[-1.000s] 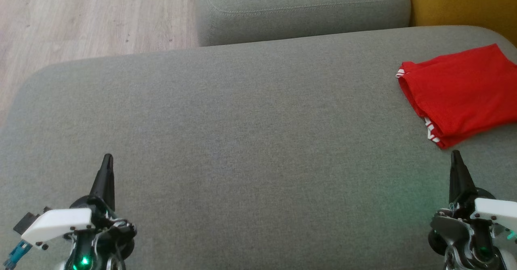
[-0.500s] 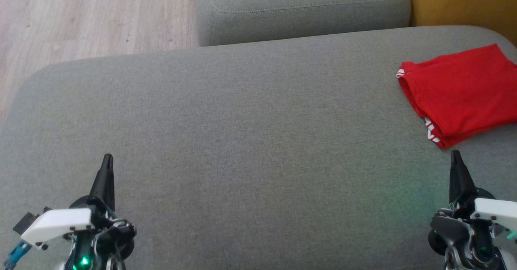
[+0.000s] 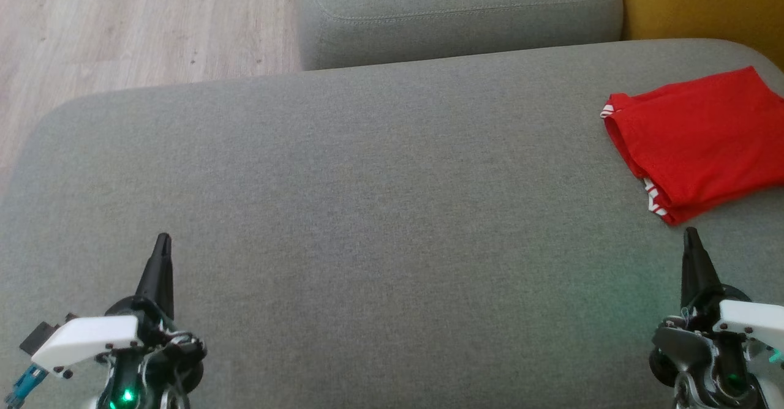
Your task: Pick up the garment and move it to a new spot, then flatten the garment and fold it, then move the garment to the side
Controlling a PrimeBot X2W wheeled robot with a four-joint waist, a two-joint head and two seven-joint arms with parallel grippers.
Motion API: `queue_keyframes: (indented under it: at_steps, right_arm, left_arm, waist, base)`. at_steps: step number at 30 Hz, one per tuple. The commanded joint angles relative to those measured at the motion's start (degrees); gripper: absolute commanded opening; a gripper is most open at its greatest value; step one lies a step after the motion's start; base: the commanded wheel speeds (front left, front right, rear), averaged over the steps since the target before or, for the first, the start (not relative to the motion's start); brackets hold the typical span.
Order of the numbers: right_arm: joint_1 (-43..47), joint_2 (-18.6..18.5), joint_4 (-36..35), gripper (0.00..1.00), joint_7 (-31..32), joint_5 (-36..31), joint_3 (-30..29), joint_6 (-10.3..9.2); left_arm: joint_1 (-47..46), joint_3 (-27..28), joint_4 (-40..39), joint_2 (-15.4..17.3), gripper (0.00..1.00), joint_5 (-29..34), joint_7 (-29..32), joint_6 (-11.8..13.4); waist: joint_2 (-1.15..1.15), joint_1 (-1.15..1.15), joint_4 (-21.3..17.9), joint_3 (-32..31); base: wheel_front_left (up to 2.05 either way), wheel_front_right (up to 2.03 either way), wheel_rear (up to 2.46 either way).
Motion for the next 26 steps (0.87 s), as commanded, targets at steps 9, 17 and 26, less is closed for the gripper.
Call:
queue_keyframes:
  at_steps: [9, 17, 26]
  right_arm:
    - [-3.07, -0.27, -2.21, 0.00, 0.38, 0.40, 1.18, 0.12]
    - [-3.07, -0.27, -2.21, 0.00, 0.38, 0.40, 1.18, 0.12]
    - [-3.07, -0.27, -2.21, 0.00, 0.38, 0.41, 1.18, 0.12]
  left_arm:
    - [-3.06, 2.46, -1.51, 0.27, 0.00, 0.43, 0.31, -0.42]
    - [-3.07, 2.56, -1.51, 0.20, 0.00, 0.51, 0.39, -0.42]
    - [-3.08, 2.66, -1.51, 0.13, 0.00, 0.59, 0.46, -0.42]
  waist:
    - [0.00, 0.00, 0.00, 0.00]
    - [0.00, 0.00, 0.00, 0.00]
    - [0.00, 0.00, 0.00, 0.00]
  base:
    - [0.00, 0.00, 0.00]
    - [0.00, 0.00, 0.00]
    - [0.00, 0.00, 0.00]
